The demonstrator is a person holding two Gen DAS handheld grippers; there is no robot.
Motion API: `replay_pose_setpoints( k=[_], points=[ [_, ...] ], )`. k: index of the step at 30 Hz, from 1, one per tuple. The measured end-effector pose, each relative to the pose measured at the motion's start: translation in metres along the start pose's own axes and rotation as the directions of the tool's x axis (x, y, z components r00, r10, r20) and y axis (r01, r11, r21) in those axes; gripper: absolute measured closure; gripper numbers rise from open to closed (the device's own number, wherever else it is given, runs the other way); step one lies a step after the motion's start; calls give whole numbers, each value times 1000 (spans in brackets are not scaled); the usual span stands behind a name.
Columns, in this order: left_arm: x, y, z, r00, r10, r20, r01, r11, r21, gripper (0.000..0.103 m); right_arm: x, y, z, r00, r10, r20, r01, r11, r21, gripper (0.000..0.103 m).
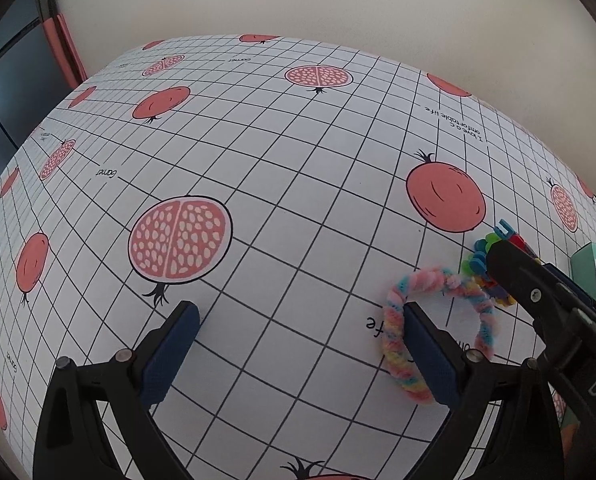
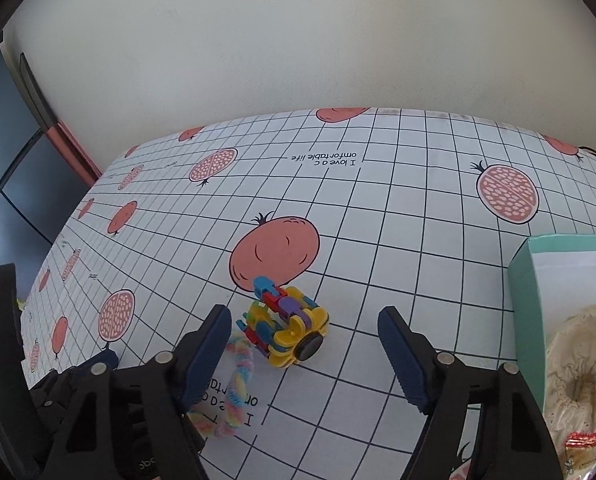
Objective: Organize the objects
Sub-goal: 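Grasp the rainbow bead bracelet with the left tool while the right tool grasps the flower hair tie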
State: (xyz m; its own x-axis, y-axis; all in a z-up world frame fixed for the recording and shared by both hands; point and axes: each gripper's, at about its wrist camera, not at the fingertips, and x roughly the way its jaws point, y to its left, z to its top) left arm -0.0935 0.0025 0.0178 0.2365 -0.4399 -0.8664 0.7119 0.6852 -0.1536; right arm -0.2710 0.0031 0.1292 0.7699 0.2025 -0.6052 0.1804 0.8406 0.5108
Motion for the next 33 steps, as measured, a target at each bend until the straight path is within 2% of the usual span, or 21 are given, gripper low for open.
replay_pose_setpoints(
  k=[7,10,15,20,25,30,33],
  points=[
    [-3,8,2,1000,15,19,-14,1000,-28,21,1,-3,-1,1000,17,6,-17,1000,21,47],
    [-4,11,2,999,22,25,-20,999,-40,27,1,-4,-1,1000,24,5,-24,999,30,51],
    [-5,20,4,999,33,40,-31,997,-70,45,1,-7,-2,999,36,3,-36,999,36,58],
    [-6,32,6,998,33,56,-27,994,-109,58,0,-8,-3,999,45,-1,-45,998,35,59],
    [-7,45,8,997,-4,78,15,989,-146,65,0,-11,-3,998,56,-7,-56,998,42,59],
    [-7,58,8,996,-16,86,33,980,-195,84,-1,-13,-4,998,63,-9,-63,997,44,59],
    [-7,63,8,996,-18,87,37,974,-225,91,-1,-14,-6,997,72,-15,-71,996,47,60]
  ],
)
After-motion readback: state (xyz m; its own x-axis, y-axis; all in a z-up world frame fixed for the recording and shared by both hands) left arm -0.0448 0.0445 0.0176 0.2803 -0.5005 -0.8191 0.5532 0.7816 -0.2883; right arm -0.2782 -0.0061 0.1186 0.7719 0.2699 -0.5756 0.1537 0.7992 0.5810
